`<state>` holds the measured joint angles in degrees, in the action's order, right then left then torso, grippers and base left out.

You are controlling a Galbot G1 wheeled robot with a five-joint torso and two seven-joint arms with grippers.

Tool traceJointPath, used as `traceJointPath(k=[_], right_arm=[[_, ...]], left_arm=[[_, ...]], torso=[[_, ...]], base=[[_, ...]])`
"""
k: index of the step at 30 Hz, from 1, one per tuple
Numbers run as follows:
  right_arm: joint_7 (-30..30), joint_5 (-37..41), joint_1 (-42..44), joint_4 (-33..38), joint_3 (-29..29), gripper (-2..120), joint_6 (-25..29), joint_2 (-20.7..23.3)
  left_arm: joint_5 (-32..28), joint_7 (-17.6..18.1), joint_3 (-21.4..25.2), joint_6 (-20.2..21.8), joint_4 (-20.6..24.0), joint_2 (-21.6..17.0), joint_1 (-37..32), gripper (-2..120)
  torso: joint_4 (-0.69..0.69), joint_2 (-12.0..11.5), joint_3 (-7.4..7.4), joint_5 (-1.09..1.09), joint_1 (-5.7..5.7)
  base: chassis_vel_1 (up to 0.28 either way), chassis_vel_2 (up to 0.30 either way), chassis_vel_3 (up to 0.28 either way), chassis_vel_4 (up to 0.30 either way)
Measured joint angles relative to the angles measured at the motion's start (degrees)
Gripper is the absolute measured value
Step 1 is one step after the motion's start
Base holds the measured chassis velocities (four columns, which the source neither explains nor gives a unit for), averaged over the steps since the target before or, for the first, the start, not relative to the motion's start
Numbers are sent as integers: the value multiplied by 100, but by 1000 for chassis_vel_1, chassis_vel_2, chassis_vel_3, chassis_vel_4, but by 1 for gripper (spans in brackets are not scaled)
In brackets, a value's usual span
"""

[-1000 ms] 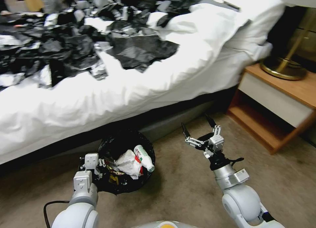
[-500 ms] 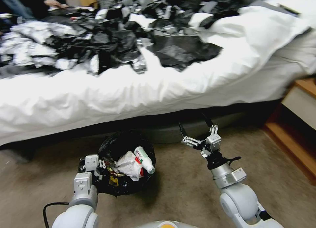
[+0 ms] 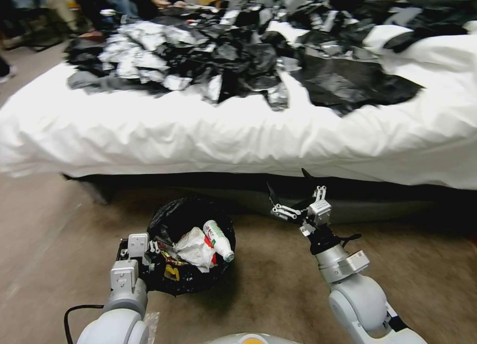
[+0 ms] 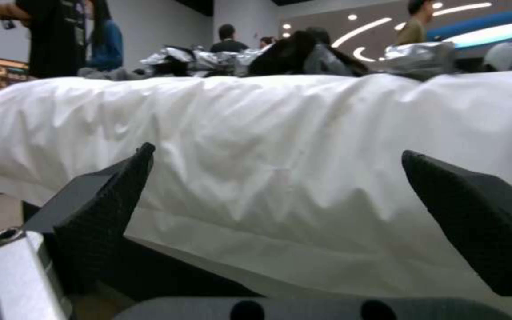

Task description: Pick up the trash bin, then pick up the garbage from the floor and place it into the trash bin.

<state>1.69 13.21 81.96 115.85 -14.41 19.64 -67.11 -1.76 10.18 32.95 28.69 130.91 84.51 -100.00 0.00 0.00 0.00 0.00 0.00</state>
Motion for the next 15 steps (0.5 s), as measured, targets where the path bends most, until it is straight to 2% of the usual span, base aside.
traceJointPath(k=[15], right_arm=[[-6, -1, -19, 2, 50, 100, -8, -19]], left_arm=[[5, -3, 0, 1, 28, 22, -5, 1]], torso=[[0, 0, 0, 0, 0]], base=[[127, 130, 128, 128]])
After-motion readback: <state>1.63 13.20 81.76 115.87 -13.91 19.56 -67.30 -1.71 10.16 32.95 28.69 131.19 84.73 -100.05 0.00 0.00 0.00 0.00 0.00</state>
